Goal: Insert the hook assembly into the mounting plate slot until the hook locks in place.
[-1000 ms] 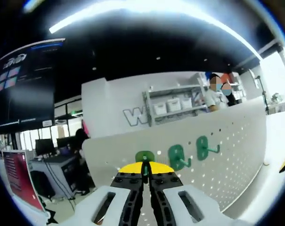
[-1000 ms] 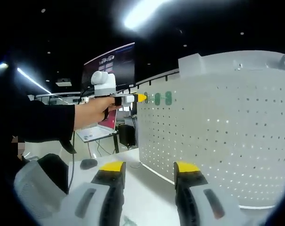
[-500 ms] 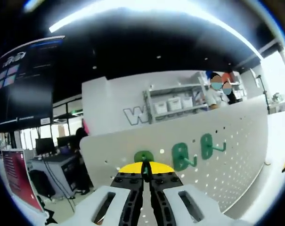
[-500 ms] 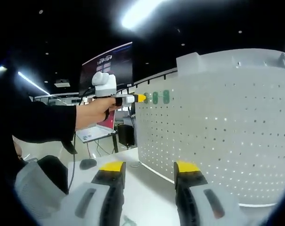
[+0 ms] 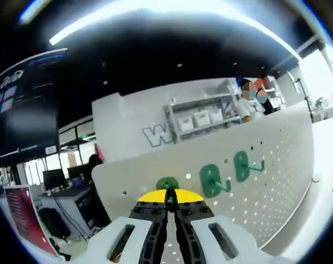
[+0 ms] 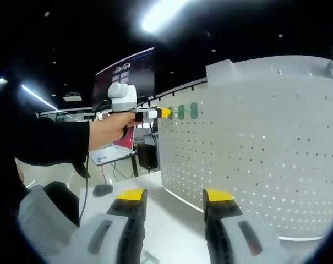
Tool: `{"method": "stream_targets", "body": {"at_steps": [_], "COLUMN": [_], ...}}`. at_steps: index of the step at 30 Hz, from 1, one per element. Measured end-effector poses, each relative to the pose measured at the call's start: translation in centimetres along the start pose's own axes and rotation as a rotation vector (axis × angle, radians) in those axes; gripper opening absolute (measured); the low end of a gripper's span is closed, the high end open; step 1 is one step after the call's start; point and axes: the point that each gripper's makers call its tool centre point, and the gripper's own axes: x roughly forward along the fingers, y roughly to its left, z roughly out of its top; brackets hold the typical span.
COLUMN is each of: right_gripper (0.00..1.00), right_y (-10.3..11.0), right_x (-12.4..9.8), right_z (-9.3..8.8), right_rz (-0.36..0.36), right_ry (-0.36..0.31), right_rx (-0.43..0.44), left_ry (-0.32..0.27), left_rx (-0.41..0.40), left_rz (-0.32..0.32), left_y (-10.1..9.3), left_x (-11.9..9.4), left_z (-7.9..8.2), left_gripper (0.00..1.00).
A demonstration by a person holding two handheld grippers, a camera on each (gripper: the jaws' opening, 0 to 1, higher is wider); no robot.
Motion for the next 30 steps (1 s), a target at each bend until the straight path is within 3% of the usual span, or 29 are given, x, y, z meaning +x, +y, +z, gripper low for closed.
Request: {"method": "stream_targets", "body": {"at_steps": [3,7,15,30], "right_gripper": [0.38,0.38,0.37,0.37], "right_y": [0.0,0.1,0.1,0.2], "right_x": [0.0,0.0,0.0,-0.1], "right_z": [-0.1,-0.1,0.1,0.3], "right_rz": [0.001,0.004,0.007,0.012], "right_ry": [0.002,0.003,-0.002,-0.007], "right_rx": [0.002,0.002,0.006,0.005], "left_ry": [0.005,-0.004,-0.022,0.000], "left_rx": [0.065,0.078,0.007,-0.004], "left_rz": [0.000,0.010,0.021,0.017], "left_y": [-0.2,-0.3,-0.2,-0.7], "left_x": [0.0,0.0,-0.4,-1.1], "left_z": [0.0,-0.1,-0.1,-1.1], "left_gripper": [0.04,0.04,0.04,0.17]}}
